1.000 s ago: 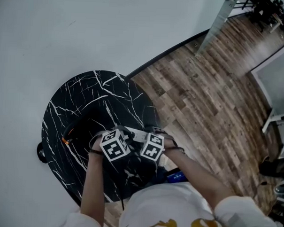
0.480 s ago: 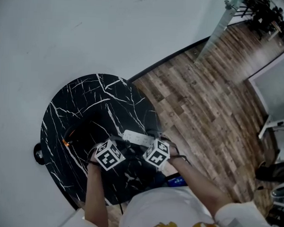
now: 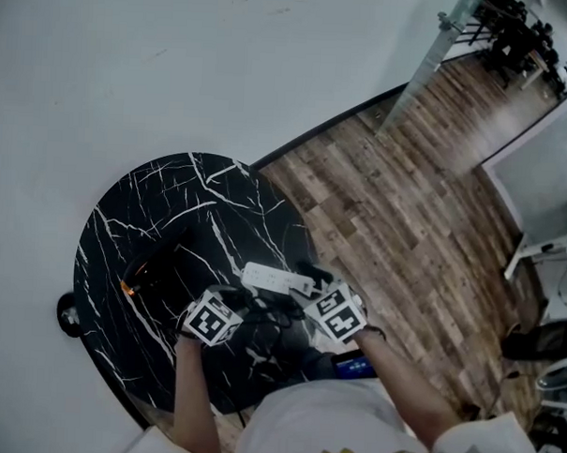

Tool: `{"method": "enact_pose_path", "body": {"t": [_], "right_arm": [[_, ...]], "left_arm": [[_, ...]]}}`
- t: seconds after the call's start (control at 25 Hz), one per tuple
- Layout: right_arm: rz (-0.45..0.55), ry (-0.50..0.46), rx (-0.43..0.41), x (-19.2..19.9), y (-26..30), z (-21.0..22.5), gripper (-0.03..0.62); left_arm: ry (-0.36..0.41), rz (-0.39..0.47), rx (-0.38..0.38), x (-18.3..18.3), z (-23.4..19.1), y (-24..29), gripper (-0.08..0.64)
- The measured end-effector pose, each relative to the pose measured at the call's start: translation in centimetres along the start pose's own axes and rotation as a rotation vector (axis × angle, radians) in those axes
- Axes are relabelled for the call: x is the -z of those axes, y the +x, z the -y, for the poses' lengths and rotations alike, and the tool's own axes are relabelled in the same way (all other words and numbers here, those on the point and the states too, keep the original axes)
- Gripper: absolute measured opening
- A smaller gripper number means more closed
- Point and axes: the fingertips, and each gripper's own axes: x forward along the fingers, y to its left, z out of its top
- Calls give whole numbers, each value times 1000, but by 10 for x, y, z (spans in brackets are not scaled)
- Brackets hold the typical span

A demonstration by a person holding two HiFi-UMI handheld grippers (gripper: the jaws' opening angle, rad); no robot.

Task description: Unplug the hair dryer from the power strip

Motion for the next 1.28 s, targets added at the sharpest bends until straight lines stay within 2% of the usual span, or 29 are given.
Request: {"method": "enact_pose_path", "body": {"t": [0.2, 0.44, 0.56, 0.64, 0.68, 0.72, 0.84, 0.92, 0.96, 1.04, 1.2, 1.28], "right_arm": [[97, 89, 55, -13, -30, 12, 268], [205, 126, 86, -31, -51, 15, 268], [332, 119, 78, -58, -77, 8, 268], [409, 122, 68, -79, -98, 6, 267], [436, 122, 64, -87, -109, 4, 212], [460, 116, 60, -95, -118, 3, 1], [515, 72, 50, -109, -143, -6, -3], [537, 66, 57, -110, -153, -9, -5], [542, 72, 61, -108, -156, -10, -3], [542, 96, 53, -99, -159, -15, -5], [557, 109, 70, -81, -168, -23, -5], [550, 96, 93, -73, -170, -25, -5]], "left_arm": [[-63, 72, -36, 7, -8, -11, 181], [-161, 190, -176, 15, -26, -44, 201], [-237, 337, -290, 0, -33, -84, 199], [-235, 471, -385, -23, -30, -119, 199], [-211, 541, -436, -37, -25, -138, 198], [-184, 607, -480, -52, -18, -156, 198], [-153, 743, -567, -87, 10, -195, 156], [-139, 764, -662, -96, 23, -208, 37], [-128, 757, -710, -96, 27, -211, 2], [-130, 745, -752, -88, 36, -211, 0], [-263, 816, -745, -72, 52, -209, 0], [-290, 844, -747, -67, 58, -210, 0]]}}
